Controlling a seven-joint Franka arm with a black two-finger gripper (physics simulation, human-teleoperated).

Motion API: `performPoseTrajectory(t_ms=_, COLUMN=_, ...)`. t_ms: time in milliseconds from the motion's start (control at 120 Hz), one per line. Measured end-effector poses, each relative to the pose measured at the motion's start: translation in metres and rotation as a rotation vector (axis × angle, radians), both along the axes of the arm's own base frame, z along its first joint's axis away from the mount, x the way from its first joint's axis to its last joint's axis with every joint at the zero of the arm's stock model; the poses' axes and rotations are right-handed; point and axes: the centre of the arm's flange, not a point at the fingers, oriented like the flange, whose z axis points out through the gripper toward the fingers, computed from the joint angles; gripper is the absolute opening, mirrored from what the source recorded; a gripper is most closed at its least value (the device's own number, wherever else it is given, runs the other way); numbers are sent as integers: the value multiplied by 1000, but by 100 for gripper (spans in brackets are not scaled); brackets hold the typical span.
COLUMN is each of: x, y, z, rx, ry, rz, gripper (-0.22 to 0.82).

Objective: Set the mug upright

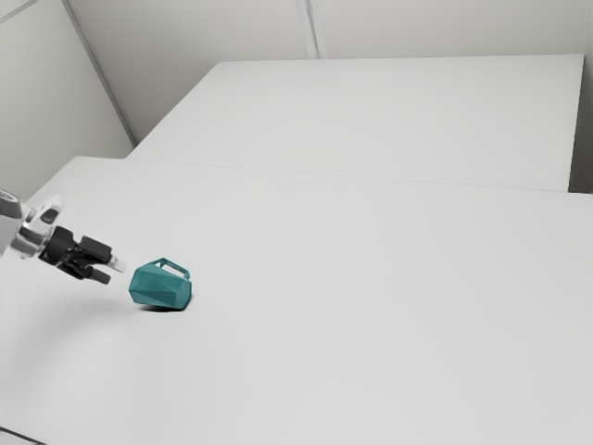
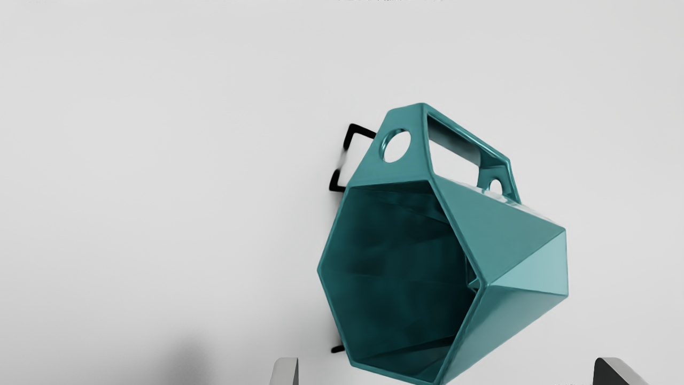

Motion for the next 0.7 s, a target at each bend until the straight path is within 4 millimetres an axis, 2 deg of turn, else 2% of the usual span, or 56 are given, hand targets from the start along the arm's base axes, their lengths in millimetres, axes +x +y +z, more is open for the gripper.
performPoseTrajectory(t_ms=150, x=-7, y=2, z=-5, rx=6, ry=-95, rz=-70, gripper=60)
performPoseTrajectory(t_ms=317, x=-2, y=-8, z=-12, rx=-3, ry=-158, rz=-117, gripper=60)
performPoseTrajectory(t_ms=533, x=-3, y=-6, z=-16, rx=-8, ry=-109, rz=-66, gripper=60)
performPoseTrajectory(t_ms=700, x=7, y=-10, z=-14, rx=-26, ry=-62, rz=-17, gripper=60)
